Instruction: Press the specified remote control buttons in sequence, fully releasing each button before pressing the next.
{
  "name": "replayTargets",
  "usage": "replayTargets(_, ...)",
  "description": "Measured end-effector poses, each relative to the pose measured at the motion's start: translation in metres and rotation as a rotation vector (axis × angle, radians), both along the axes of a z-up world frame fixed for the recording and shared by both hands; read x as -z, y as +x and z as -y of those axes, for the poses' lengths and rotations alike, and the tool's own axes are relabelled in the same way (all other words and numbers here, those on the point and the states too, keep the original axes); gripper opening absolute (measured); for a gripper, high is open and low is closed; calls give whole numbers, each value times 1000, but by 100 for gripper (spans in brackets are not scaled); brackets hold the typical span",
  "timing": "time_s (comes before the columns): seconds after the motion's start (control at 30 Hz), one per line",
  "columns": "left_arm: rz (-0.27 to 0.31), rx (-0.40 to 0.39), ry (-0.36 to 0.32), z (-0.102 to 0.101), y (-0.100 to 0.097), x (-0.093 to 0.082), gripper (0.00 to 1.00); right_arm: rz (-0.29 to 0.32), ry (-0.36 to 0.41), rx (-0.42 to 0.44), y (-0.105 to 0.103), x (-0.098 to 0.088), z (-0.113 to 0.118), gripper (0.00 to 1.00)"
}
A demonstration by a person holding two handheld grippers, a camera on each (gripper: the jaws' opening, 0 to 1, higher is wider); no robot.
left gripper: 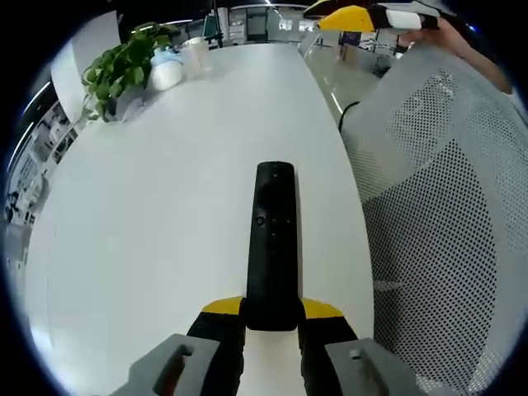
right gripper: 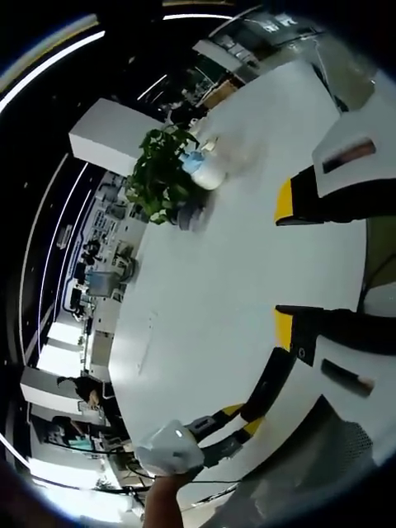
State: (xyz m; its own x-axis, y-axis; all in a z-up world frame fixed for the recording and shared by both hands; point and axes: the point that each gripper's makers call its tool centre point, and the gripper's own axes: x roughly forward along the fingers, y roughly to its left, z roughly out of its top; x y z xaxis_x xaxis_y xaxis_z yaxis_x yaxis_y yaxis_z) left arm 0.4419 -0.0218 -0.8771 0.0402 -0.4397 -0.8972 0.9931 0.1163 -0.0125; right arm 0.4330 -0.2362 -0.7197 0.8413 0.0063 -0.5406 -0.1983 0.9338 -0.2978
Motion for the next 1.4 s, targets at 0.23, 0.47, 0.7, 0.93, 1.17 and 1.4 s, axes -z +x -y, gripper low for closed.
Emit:
replayTargets(0.23, 4, -3, 17, 0, 3, 0, 24, -5, 2, -6, 0, 1, -1, 39)
replayTargets(0.47, 1, -22, 14, -1, 7, -1, 24, -10, 2, -8, 0, 2, -2, 39)
replayTargets(0.7, -3, -16, 10, 0, 11, 0, 24, -17, 0, -10, -1, 3, -2, 39)
replayTargets(0.93, -4, -17, 1, 0, 16, 0, 24, -16, -3, 0, -1, 3, 0, 39)
replayTargets(1.17, -2, -21, 0, 0, 21, -1, 24, -19, -5, 0, -1, 3, 0, 40)
replayTargets(1.4, -5, -24, 0, 0, 26, 0, 24, -17, -3, -5, 0, 3, -1, 40)
